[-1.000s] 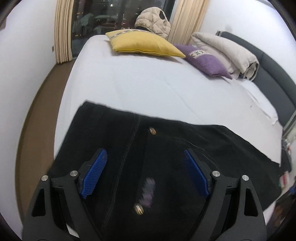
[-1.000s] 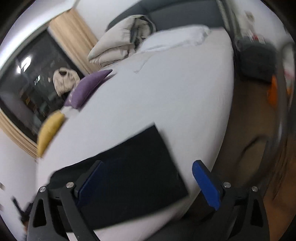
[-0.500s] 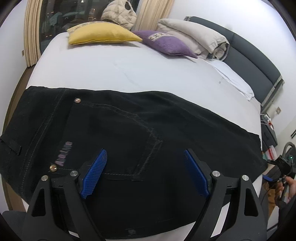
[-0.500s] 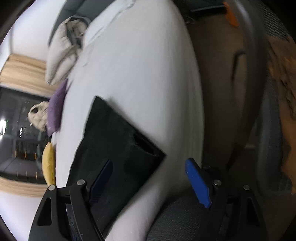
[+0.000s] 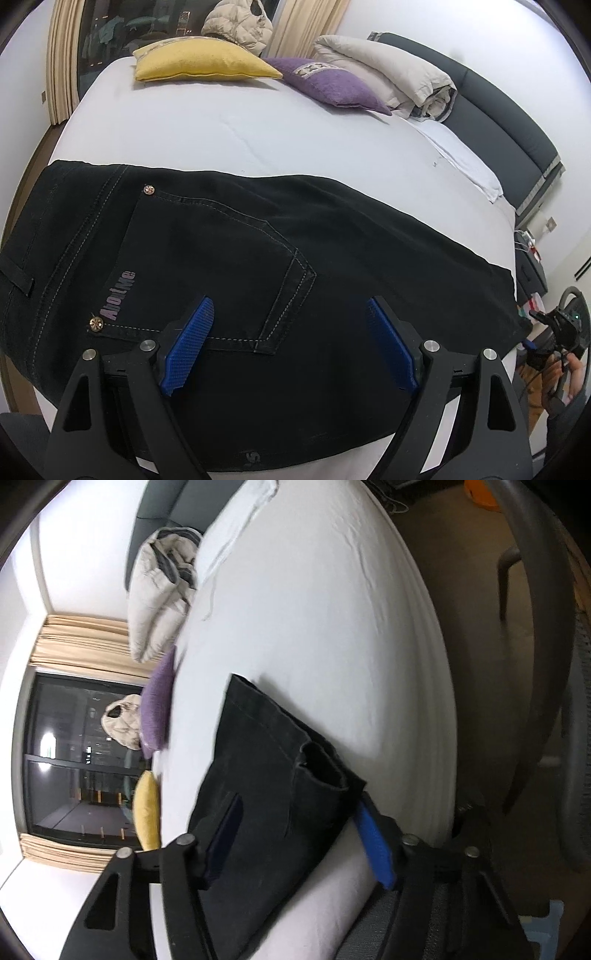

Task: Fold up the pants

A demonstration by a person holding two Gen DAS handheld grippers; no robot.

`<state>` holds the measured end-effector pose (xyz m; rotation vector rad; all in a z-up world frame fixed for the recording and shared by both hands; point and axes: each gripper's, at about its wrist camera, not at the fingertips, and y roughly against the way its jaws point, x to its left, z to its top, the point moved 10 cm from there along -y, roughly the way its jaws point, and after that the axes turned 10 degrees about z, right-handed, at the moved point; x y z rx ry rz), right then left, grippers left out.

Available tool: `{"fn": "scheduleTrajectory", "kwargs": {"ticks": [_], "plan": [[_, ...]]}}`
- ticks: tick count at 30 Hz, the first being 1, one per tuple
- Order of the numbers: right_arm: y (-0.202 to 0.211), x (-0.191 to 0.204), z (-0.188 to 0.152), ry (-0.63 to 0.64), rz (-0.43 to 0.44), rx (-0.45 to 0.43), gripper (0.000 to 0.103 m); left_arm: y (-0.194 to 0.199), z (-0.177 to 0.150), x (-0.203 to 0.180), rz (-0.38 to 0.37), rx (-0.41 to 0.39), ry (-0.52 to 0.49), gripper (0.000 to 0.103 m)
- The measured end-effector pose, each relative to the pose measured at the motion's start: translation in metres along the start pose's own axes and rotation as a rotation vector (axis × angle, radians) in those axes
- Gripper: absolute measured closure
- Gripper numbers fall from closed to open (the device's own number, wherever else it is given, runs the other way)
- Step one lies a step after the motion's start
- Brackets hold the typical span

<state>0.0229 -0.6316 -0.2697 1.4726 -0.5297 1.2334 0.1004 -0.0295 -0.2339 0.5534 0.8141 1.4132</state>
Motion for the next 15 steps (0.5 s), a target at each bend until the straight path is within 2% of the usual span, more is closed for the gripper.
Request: {"fn": "scheduleTrajectory", "kwargs": {"ticks": [7, 12, 15], "plan": [[-0.005, -0.005, 0.003, -0.012, 0.029, -0.004, 0.047, -0.002, 0.001, -0.001, -0.007, 0.005, -0.005, 0.019], [0.003, -0.018, 0.013, -0.056, 0.049, -0.06, 0.047, -0.003, 0.0, 0.0, -0.007, 0.009, -0.005, 0.019], [0.0, -0.018, 0.012, -0.046, 0.071, -0.052, 0.05, -0.005, -0.001, -0.004, -0.009, 0.015, -0.012, 0.019]]}}
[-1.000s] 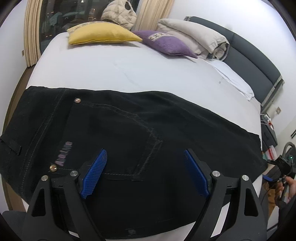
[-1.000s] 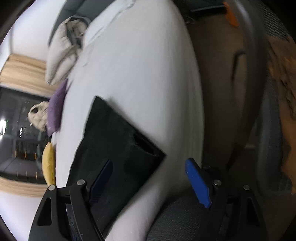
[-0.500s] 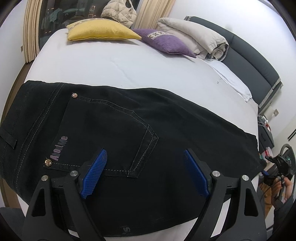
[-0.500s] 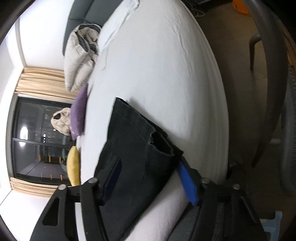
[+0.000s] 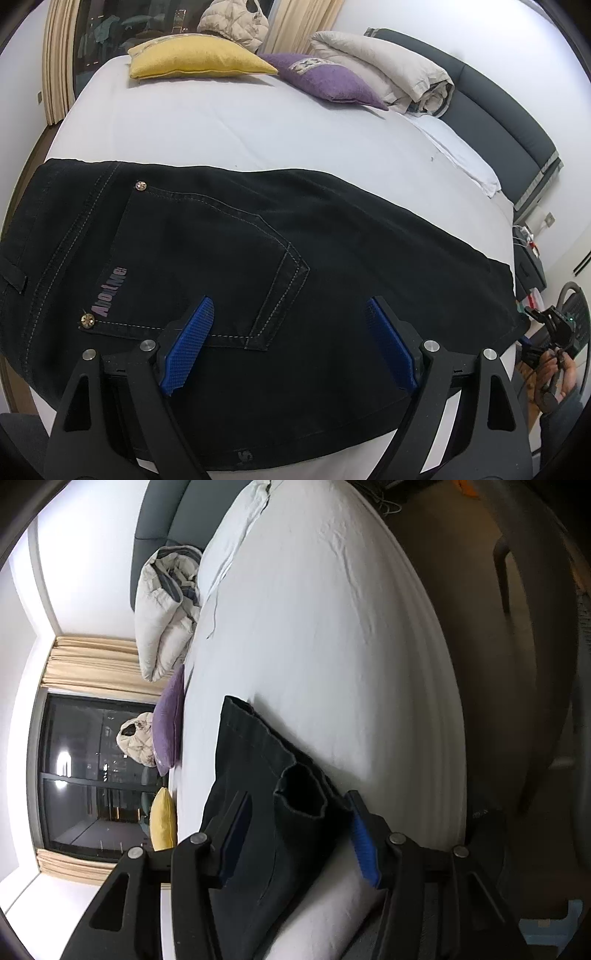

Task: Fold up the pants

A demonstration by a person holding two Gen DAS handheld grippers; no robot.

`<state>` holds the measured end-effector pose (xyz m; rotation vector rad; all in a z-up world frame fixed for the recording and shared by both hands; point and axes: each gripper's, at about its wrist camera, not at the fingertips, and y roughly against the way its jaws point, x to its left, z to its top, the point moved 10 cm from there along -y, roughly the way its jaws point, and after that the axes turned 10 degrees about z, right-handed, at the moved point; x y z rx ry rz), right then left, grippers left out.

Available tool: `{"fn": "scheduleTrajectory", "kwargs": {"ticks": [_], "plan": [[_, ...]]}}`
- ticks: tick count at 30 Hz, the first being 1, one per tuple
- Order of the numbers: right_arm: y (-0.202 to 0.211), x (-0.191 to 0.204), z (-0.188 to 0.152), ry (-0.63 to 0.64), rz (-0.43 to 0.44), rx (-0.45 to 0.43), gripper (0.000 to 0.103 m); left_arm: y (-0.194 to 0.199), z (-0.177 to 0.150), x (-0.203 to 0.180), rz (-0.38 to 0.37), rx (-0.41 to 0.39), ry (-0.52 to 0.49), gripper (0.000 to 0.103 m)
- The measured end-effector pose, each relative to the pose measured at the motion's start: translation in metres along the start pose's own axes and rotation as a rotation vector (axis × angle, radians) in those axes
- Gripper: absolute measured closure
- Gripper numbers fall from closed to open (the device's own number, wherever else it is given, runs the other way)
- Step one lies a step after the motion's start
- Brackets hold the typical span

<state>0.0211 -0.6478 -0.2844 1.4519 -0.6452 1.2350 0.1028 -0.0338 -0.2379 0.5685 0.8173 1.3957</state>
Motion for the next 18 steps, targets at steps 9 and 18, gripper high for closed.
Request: {"fn": "scheduleTrajectory", "kwargs": {"ticks": [9, 18], "plan": [[-0.005, 0.003, -0.003, 0.016, 0.029, 0.022, 0.089, -0.004, 0.0, -0.013, -0.02, 0.011, -0.02, 0.019], [-0.01, 0.04, -0.004, 0.213, -0.09, -0.002, 0.09, -0.012, 0.006, -0.02, -0.049, 0.032, -0.005, 0.019]]}}
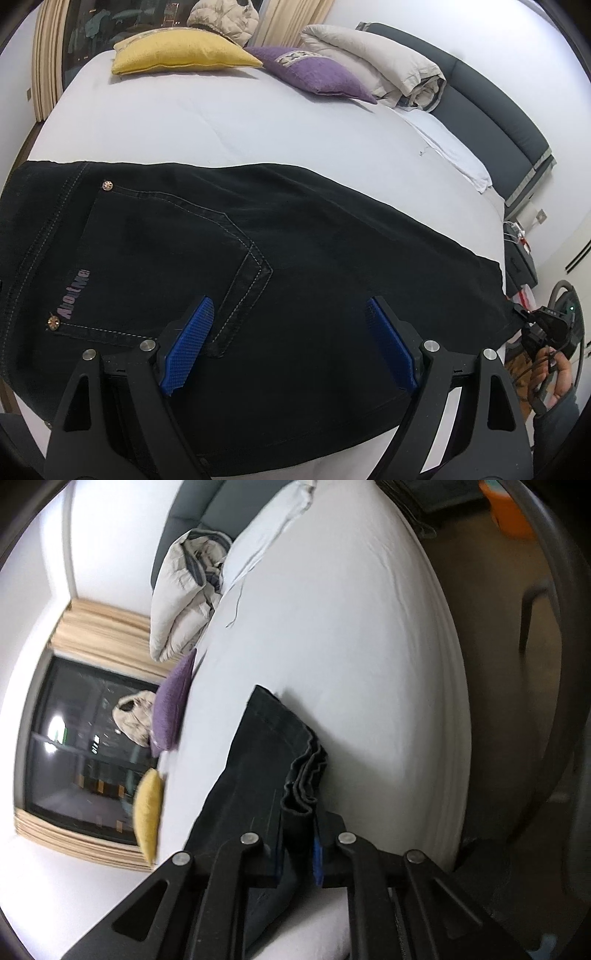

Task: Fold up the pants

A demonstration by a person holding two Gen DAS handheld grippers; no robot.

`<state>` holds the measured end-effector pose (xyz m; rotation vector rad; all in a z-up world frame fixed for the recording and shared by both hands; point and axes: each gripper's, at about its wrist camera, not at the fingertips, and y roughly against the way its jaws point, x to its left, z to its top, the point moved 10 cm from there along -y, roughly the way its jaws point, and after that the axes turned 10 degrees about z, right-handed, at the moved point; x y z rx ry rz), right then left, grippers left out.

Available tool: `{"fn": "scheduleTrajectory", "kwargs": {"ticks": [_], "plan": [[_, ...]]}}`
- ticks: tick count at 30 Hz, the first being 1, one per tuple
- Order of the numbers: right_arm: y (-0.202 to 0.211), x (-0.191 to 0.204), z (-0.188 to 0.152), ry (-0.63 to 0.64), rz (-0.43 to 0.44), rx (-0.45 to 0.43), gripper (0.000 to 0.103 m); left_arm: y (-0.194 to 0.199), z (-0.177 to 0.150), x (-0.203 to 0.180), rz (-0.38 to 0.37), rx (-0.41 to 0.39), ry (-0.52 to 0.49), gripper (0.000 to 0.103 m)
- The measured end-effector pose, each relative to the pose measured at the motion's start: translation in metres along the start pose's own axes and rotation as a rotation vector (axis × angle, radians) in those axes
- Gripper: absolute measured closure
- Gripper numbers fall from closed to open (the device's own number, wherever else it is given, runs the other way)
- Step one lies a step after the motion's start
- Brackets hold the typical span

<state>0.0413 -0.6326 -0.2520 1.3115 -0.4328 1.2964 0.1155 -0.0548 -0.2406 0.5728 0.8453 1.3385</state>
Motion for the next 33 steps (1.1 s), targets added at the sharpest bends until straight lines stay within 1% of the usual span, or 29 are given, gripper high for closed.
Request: {"fn": "scheduleTrajectory", "kwargs": {"ticks": [2, 4, 7, 8, 10, 11, 12, 14, 15, 17, 21, 22, 25, 26, 28, 33], "plan": [[-0.002, 0.016, 0.0, 0.065, -0.027, -0.007, 0.091, -0.003, 0.002, 0.001, -0.009, 0.008, 0.016, 0.019], [-0.007, 0.04, -0.004, 0.16, -0.059, -0.004, 0.091, -0.005, 0.005, 0.002, -0.019, 0.011, 0.031, 0.019], [-0.03, 0.103, -0.033, 0.433, -0.092, 0.049, 0.091, -0.008, 0.013, 0.005, -0.042, 0.018, 0.067, 0.019], [-0.041, 0.127, -0.053, 0.559, -0.098, 0.088, 0.091, -0.01, 0.016, 0.005, -0.056, 0.023, 0.086, 0.019], [-0.073, 0.176, -0.123, 0.883, -0.087, 0.216, 0.091, -0.015, 0.023, 0.003, -0.085, 0.038, 0.122, 0.019], [-0.085, 0.188, -0.155, 0.978, -0.072, 0.272, 0.091, -0.017, 0.028, 0.0, -0.105, 0.045, 0.139, 0.019], [-0.098, 0.194, -0.184, 1.033, -0.054, 0.328, 0.091, -0.021, 0.034, -0.004, -0.134, 0.057, 0.158, 0.019], [-0.115, 0.196, -0.219, 1.085, -0.053, 0.384, 0.091, -0.029, 0.04, -0.013, -0.171, 0.092, 0.172, 0.019], [-0.121, 0.195, -0.232, 1.114, -0.06, 0.399, 0.091, -0.037, 0.043, -0.023, -0.195, 0.125, 0.168, 0.019], [-0.126, 0.194, -0.246, 1.161, -0.073, 0.405, 0.091, -0.049, 0.045, -0.038, -0.235, 0.18, 0.153, 0.019], [-0.123, 0.195, -0.243, 1.156, -0.061, 0.393, 0.091, -0.081, 0.046, -0.076, -0.297, 0.316, 0.13, 0.019], [-0.12, 0.196, -0.242, 1.163, -0.06, 0.383, 0.091, -0.086, 0.046, -0.084, -0.304, 0.336, 0.122, 0.019], [-0.113, 0.202, -0.244, 1.214, -0.053, 0.347, 0.091, -0.098, 0.053, -0.109, -0.331, 0.368, 0.088, 0.017], [-0.113, 0.205, -0.245, 1.23, -0.053, 0.34, 0.091, -0.1, 0.055, -0.115, -0.344, 0.377, 0.086, 0.015], [-0.11, 0.205, -0.249, 1.263, -0.058, 0.334, 0.091, -0.106, 0.057, -0.124, -0.361, 0.403, 0.084, 0.015], [-0.105, 0.212, -0.258, 1.305, -0.054, 0.322, 0.091, -0.116, 0.06, -0.142, -0.366, 0.422, 0.024, 0.015]]}}
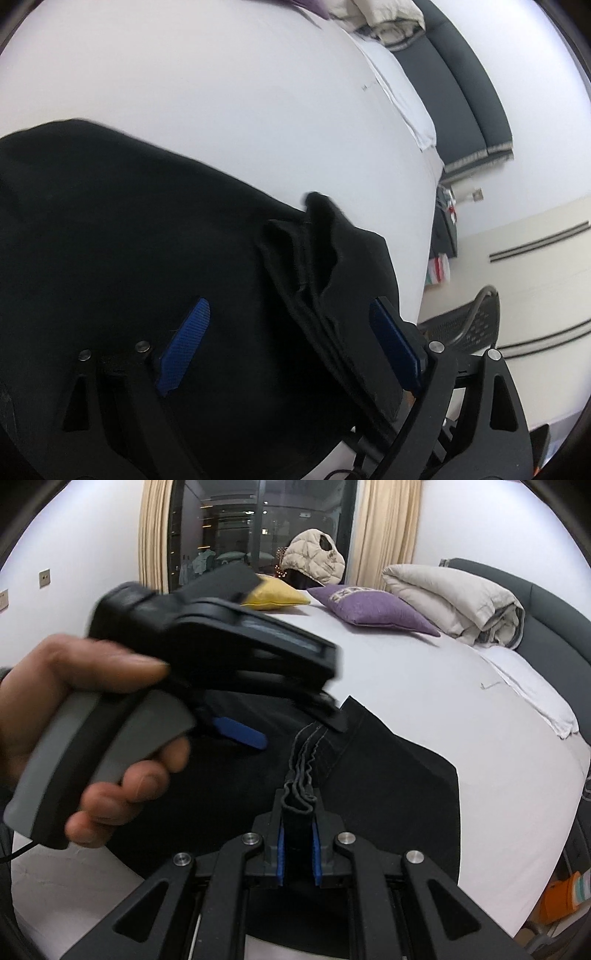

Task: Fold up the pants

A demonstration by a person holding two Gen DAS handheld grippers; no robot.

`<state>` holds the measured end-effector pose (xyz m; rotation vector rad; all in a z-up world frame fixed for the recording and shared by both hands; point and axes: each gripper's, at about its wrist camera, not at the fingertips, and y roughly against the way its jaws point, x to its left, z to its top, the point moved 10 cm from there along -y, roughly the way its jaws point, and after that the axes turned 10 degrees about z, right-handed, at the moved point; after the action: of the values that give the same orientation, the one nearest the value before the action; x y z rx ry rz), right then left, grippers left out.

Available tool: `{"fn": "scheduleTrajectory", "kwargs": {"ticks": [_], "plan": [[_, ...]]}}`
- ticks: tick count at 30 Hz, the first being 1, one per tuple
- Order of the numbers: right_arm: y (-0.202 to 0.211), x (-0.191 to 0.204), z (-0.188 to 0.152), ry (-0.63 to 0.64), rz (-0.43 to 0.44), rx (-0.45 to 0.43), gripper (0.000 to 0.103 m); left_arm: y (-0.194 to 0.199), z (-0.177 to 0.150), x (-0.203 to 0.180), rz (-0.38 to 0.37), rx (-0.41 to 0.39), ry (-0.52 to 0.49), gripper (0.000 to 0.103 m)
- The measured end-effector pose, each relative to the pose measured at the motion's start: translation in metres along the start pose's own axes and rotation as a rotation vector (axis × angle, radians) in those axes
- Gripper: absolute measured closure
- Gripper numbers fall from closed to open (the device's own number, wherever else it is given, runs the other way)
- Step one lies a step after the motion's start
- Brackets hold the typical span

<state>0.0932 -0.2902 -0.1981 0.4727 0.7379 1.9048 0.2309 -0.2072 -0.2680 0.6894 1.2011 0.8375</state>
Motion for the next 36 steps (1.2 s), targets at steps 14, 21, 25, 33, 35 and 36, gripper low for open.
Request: {"fn": "scheduleTrajectory", "kwargs": {"ticks": [14, 21, 25, 33, 35, 36], "plan": [[0.011, 0.047, 0.022, 0.087, 0.022, -0.017, 0.091, 0.025, -0.005, 0.007, -0.074, -0.029, -0.065, 0.096], [-0.009, 0.091, 0.041, 0.147, 0.078, -0.011, 0.091, 0.057, -0.004, 0.053, -0.021, -0.06, -0.061, 0.096], [-0.022, 0.111, 0.041, 0.188, 0.111, 0.012, 0.091, 0.073, -0.011, 0.086, 0.002, -0.069, -0.04, 0.096], [-0.038, 0.128, 0.034, 0.203, 0.147, 0.047, 0.091, 0.068, -0.013, 0.115, 0.037, -0.069, -0.029, 0.096], [-0.048, 0.13, 0.031, 0.194, 0.162, 0.066, 0.091, 0.063, -0.016, 0.122, 0.043, -0.068, -0.019, 0.095], [-0.053, 0.133, 0.026, 0.191, 0.171, 0.084, 0.09, 0.061, -0.017, 0.123, 0.05, -0.07, -0.021, 0.095]]}}
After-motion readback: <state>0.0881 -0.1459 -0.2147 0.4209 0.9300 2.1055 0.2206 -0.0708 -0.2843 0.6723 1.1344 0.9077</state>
